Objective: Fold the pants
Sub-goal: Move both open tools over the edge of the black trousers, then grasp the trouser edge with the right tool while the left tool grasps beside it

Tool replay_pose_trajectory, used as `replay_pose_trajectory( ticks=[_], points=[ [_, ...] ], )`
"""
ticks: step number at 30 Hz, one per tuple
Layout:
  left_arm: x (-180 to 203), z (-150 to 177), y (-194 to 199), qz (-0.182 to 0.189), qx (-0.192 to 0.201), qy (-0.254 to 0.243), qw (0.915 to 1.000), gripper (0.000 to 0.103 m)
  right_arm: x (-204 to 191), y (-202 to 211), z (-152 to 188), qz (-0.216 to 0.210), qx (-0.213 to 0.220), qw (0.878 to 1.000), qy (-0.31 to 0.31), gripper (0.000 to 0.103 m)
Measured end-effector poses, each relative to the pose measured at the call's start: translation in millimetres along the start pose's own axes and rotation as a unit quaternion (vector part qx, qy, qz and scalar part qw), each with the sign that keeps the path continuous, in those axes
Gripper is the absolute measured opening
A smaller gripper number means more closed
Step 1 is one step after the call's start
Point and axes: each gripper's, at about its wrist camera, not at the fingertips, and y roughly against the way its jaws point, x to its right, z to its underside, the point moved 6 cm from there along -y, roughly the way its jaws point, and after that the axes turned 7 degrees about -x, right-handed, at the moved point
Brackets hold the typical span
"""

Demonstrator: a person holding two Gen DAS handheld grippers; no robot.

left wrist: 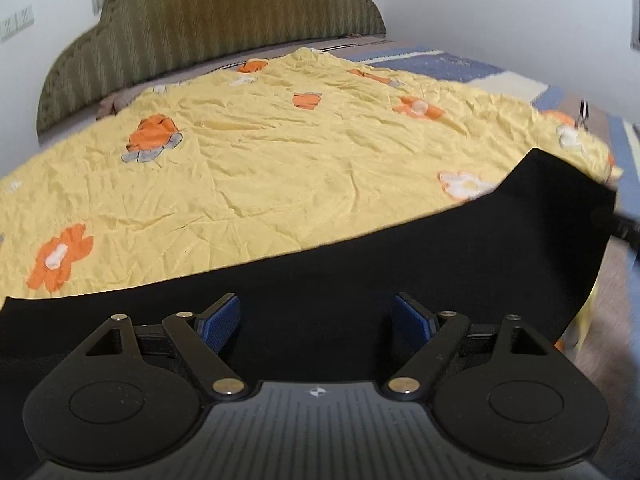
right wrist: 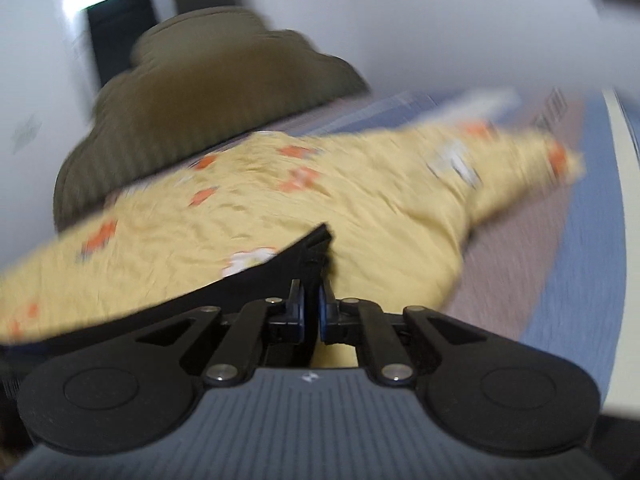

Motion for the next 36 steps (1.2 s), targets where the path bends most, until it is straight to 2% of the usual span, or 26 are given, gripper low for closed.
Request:
replay_pose_trajectory(
  ticks=[3, 6, 9, 12, 14, 18, 23, 24, 25, 26, 28, 29, 31, 34, 36],
  points=[
    [-5, -13, 6, 0.034, -0.01, 0.019, 0.9992, 0.084, -40, 7, 1, 0.007, 0.011, 0.994, 0.106, 0.009],
    [-5, -27, 11, 0.091, -0.021, 0.044, 0.9947, 0.084, -71, 9, 10, -0.011, 0.011, 0.984, 0.175, 0.009],
    [4, -39, 7, 0.161, -0.053, 0.06, 0.9837, 0.084, -93, 9, 24, -0.014, 0.006, 0.972, 0.233, 0.008],
    [16, -42, -9, 0.208, -0.096, 0.08, 0.9701, 0.084, -106, 11, 34, -0.013, 0.005, 0.963, 0.269, 0.008],
    [24, -43, -23, 0.228, -0.123, 0.093, 0.9614, 0.084, -112, 13, 38, -0.009, 0.009, 0.957, 0.288, 0.008],
    [33, -46, -42, 0.253, -0.153, 0.116, 0.9482, 0.084, -119, 21, 43, 0.001, 0.022, 0.944, 0.329, 0.008],
    [39, -52, -52, 0.264, -0.164, 0.136, 0.9407, 0.082, -129, 30, 51, -0.004, 0.036, 0.931, 0.364, 0.008],
    [39, -54, -52, 0.263, -0.161, 0.139, 0.9411, 0.079, -132, 31, 52, -0.005, 0.036, 0.928, 0.37, 0.008],
    [38, -54, -50, 0.263, -0.156, 0.142, 0.9416, 0.06, -134, 33, 54, -0.007, 0.038, 0.926, 0.376, 0.008],
    [38, -54, -49, 0.264, -0.155, 0.14, 0.9416, 0.036, -136, 34, 56, -0.008, 0.04, 0.923, 0.382, 0.008],
    [36, -53, -47, 0.266, -0.158, 0.137, 0.9411, 0.023, -141, 35, 59, -0.01, 0.04, 0.92, 0.39, 0.008],
    [33, -52, -46, 0.263, -0.153, 0.138, 0.9424, 0.014, -143, 37, 61, -0.01, 0.041, 0.919, 0.393, 0.008],
    [28, -51, -42, 0.261, -0.143, 0.14, 0.9443, 0.01, -145, 38, 63, -0.01, 0.04, 0.917, 0.396, 0.008],
    [21, -50, -33, 0.271, -0.129, 0.146, 0.9426, 0.007, -149, 41, 63, -0.013, 0.041, 0.918, 0.395, 0.008],
    [20, -49, -27, 0.265, -0.118, 0.139, 0.9467, 0.007, -154, 44, 65, -0.014, 0.043, 0.917, 0.397, 0.008]
  ],
)
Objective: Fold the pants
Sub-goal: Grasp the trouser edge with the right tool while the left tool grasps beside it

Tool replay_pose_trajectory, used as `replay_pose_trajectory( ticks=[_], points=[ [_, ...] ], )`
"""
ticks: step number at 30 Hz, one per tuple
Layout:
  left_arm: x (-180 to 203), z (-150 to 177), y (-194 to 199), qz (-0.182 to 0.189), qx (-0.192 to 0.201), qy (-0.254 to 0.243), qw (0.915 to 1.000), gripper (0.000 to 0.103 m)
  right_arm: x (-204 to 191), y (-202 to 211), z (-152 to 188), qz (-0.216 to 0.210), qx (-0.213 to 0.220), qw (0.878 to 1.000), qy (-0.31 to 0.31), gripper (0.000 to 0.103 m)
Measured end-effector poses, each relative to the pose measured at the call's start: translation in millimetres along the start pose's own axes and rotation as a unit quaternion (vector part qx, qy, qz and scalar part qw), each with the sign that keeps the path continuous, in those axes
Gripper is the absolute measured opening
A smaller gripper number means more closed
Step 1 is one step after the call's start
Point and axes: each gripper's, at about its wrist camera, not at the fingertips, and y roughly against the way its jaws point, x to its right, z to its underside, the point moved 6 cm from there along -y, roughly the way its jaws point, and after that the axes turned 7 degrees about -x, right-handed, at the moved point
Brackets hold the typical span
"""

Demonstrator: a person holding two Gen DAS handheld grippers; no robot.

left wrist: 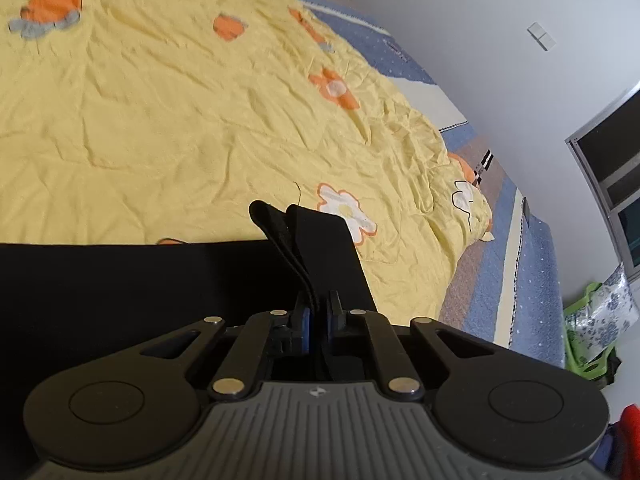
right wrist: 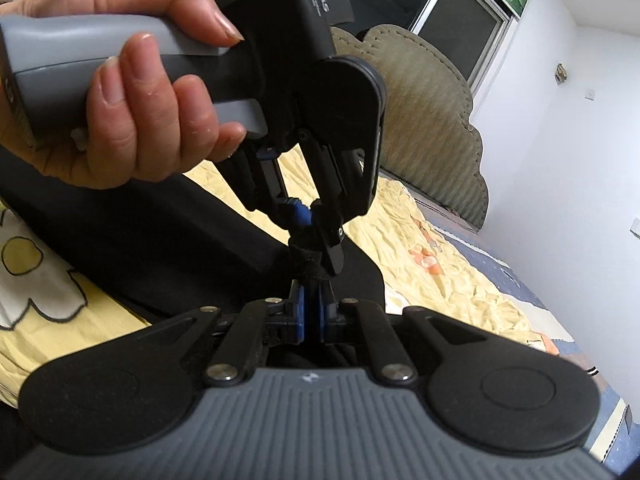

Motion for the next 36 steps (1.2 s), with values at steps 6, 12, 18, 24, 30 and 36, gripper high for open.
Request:
replay_pose_trajectory(
  ticks=[6, 12, 18, 24, 30, 36],
  points=[
    [-2, 12, 35, -0.031, 0.044, -0.049, 0.9973, 0.007, -9, 15, -5, -0.015, 0.011, 1.0, 0.001, 0.008],
    [-44, 20, 74, -0.046, 0.068, -0.028, 0.9963, 0.007, -32, 29, -25, -0.05, 0.038, 0.998, 0.007, 0.008],
    [-97, 34, 98, -0.068, 0.075, 0.014, 0.9948, 0.007, -73, 34, -44, -0.098, 0.057, 0.993, 0.026, 0.008],
    [-134, 48, 114, -0.08, 0.08, 0.038, 0.9928, 0.007, -116, 39, -53, -0.14, 0.063, 0.987, 0.048, 0.008],
    [-155, 62, 127, -0.088, 0.089, 0.051, 0.9908, 0.007, -142, 44, -58, -0.166, 0.063, 0.982, 0.064, 0.008],
    [-169, 69, 142, -0.093, 0.101, 0.057, 0.9889, 0.007, -158, 48, -65, -0.184, 0.066, 0.978, 0.078, 0.008]
  ],
)
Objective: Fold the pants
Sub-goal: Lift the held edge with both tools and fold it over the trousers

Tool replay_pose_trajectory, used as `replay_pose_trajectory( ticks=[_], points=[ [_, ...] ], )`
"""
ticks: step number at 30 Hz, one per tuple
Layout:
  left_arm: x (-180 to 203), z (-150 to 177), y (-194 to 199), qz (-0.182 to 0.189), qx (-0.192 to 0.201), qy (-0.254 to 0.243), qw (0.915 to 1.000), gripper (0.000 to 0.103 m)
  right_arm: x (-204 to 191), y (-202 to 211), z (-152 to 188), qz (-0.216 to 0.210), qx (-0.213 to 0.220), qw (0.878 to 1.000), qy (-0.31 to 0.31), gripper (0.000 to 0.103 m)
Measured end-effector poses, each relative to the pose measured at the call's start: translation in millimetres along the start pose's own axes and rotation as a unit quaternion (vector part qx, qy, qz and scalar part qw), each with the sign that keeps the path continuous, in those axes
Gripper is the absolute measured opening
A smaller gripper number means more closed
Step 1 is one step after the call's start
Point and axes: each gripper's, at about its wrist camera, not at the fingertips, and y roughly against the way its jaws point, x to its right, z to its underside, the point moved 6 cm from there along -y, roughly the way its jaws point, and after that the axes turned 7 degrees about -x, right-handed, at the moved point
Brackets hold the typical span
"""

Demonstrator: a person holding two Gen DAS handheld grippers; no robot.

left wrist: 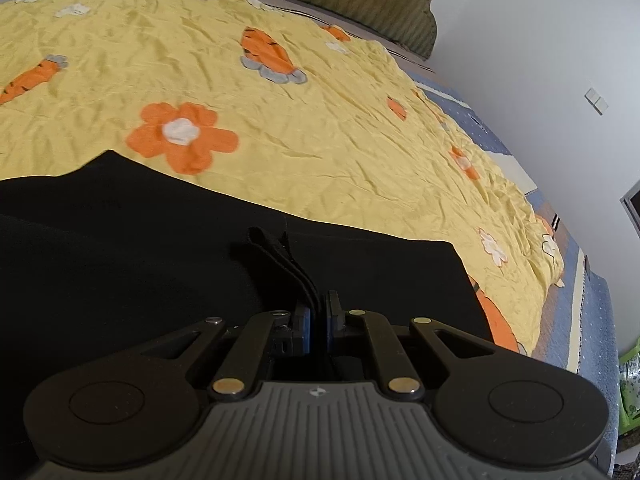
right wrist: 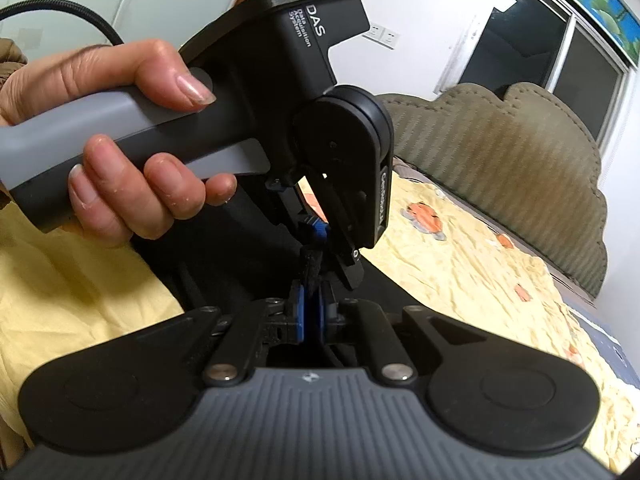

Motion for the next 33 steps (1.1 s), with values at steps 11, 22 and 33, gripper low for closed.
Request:
replay_pose_trajectory(
  ticks=[11, 22, 33],
  points=[
    [-18, 4, 10, -0.012, 0.009, 0.012, 0.9998, 0.007, -19, -8, -15, -0.02, 0.0, 1.0, 0.01, 0.008],
    [-35, 9, 13, -0.008, -0.007, 0.018, 0.9998, 0.008, -5, -39, -31, -0.058, -0.021, 0.998, 0.002, 0.011],
    [-64, 10, 62, -0.056, 0.017, 0.009, 0.9983, 0.009, 101, -16, -18, -0.019, -0.022, 0.988, -0.152, 0.013]
  ],
)
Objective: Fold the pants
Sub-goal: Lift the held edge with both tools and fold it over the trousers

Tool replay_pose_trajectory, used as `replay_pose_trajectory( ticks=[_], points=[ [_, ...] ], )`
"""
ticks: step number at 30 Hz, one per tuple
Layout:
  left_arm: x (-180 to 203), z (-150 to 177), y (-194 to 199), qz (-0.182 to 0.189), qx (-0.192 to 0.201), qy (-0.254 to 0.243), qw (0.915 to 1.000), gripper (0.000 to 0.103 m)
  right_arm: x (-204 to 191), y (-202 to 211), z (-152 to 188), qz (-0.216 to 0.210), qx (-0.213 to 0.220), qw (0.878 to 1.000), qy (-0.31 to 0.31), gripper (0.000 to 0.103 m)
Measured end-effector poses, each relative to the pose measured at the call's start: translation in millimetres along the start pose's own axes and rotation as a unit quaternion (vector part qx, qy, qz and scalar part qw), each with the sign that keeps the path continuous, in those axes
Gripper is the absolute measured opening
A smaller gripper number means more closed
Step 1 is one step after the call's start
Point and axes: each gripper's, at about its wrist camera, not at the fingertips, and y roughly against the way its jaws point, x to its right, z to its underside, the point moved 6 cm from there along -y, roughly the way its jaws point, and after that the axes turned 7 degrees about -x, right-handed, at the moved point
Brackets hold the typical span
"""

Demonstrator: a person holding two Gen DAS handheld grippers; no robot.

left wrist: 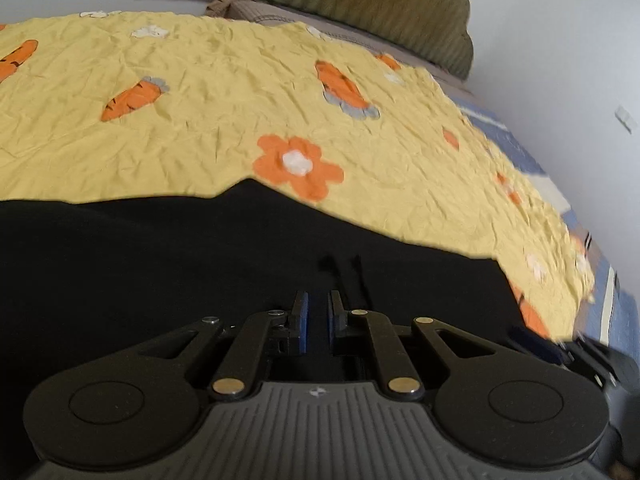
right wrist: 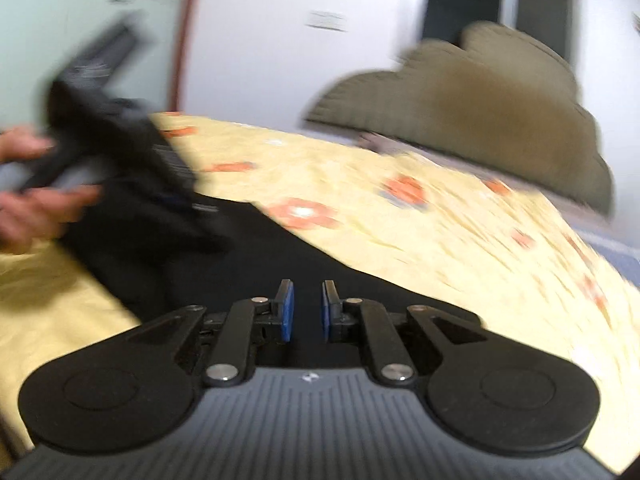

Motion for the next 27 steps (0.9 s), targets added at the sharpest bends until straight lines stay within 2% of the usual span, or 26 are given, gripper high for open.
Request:
replay_pose_trajectory(
  ticks=[2, 4, 6, 8, 10, 14, 18, 23, 27],
  points=[
    [3, 14, -4, -0.013, -0.022, -0.03, 0.9992, 0.009, 9, -12, 7, 0.009, -0.023, 1.0, -0.013, 0.017],
    [7, 30, -10, -0.035, -0.041, -0.072, 0.9959, 0.009, 6, -24, 21, -0.003, -0.054, 0.998, -0.014, 0.017],
    [9, 42, -7, -0.057, -0.037, -0.112, 0.9914, 0.009, 5, -35, 32, -0.002, -0.085, 0.996, 0.01, 0.017],
    [11, 48, 1, -0.07, -0.035, -0.14, 0.987, 0.009, -2, -25, 41, 0.01, -0.076, 0.997, 0.03, 0.016],
    [7, 49, 8, -0.078, -0.036, -0.141, 0.9863, 0.009, 5, -3, 47, 0.015, -0.057, 0.998, 0.015, 0.017],
    [-7, 51, 24, -0.072, -0.021, -0.106, 0.9915, 0.009, 39, 31, 66, 0.076, -0.044, 0.996, -0.007, 0.019],
    [-9, 50, 29, -0.065, -0.01, -0.075, 0.995, 0.009, 71, 45, 86, 0.08, -0.055, 0.993, -0.065, 0.02],
    [17, 48, 27, -0.051, -0.01, -0.103, 0.9933, 0.009, 70, 36, 95, 0.062, -0.057, 0.994, -0.071, 0.02],
    [37, 47, 18, -0.037, -0.016, -0.118, 0.9922, 0.009, 71, 37, 104, 0.08, -0.058, 0.991, -0.089, 0.02]
  ],
)
